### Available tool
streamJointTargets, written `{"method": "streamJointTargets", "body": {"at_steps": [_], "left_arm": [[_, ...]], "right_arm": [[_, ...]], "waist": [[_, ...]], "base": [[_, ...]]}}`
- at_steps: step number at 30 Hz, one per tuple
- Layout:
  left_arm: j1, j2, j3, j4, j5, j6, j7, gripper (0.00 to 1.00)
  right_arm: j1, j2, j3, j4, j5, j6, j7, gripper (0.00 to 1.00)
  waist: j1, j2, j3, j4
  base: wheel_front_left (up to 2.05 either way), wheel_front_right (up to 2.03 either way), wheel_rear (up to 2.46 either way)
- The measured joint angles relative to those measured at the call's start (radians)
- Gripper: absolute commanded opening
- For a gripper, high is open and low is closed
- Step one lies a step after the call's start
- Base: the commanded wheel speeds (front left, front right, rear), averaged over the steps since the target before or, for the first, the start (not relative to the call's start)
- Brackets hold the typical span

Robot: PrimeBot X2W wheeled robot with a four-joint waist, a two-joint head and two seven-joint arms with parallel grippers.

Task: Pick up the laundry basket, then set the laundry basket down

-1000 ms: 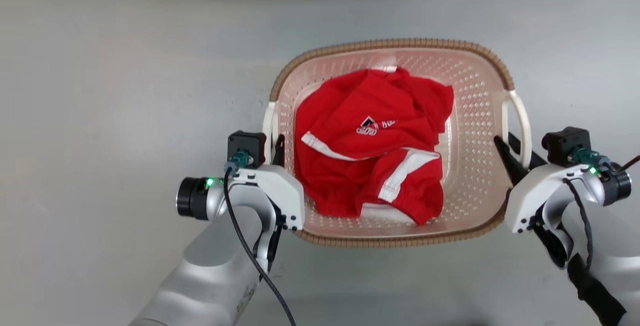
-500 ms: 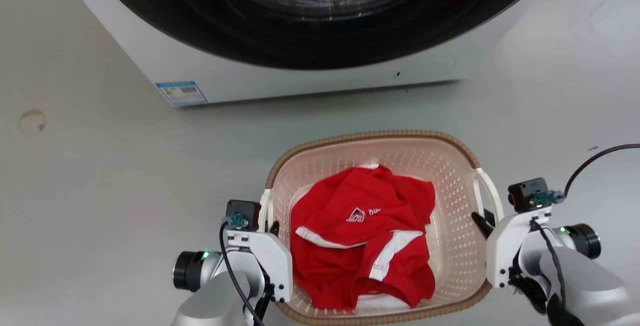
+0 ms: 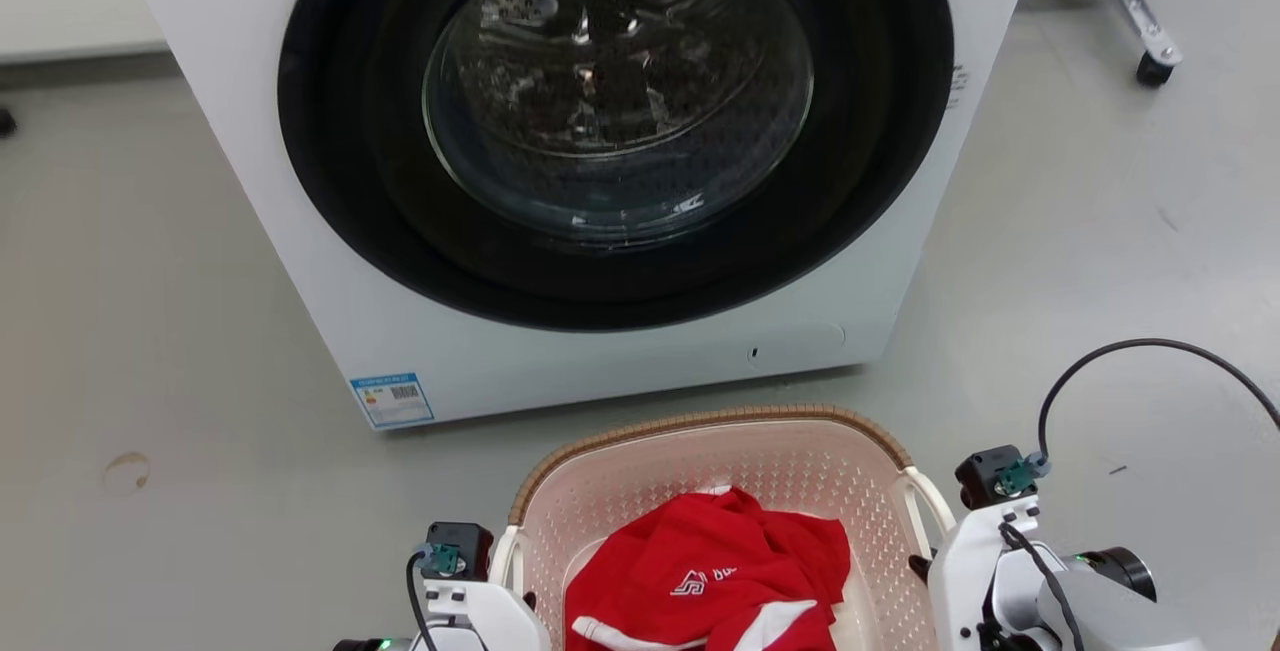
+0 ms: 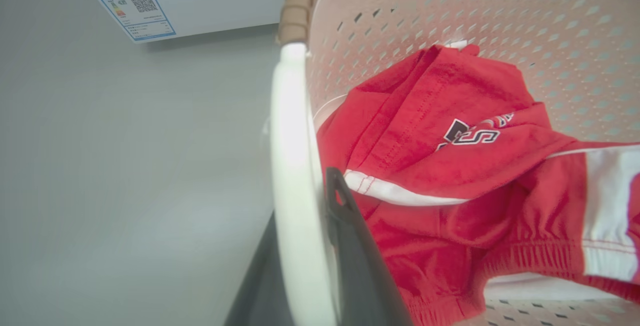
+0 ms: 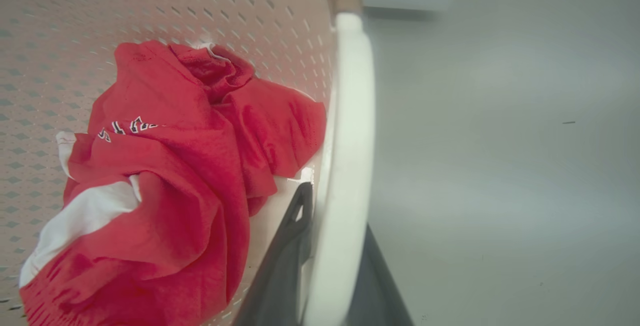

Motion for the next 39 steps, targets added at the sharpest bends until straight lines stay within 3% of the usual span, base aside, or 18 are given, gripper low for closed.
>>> {"method": "streamJointTargets", "body": {"at_steps": [11,39], "left_arm": [[0.032,0.003,-0.002,0.026,-0.016,-0.030,0.021,0.00],[0.032,0.006,-0.013,0.043,-0.026,-0.048,0.021,0.00]], "right_arm": [[0.002,0.006,0.047,-0.012,0.040,0.000,0.081,0.00],[0.002,0.006,0.080,-0.020,0.092,-0.001,0.081,0.00]], "waist": [[0.0000,0.0000,-0.114,-0.033],[0.0000,0.0000,-0.136,-0.042]], "base": [[0.00,0.00,0.00],[0.00,0.00,0.00]]}}
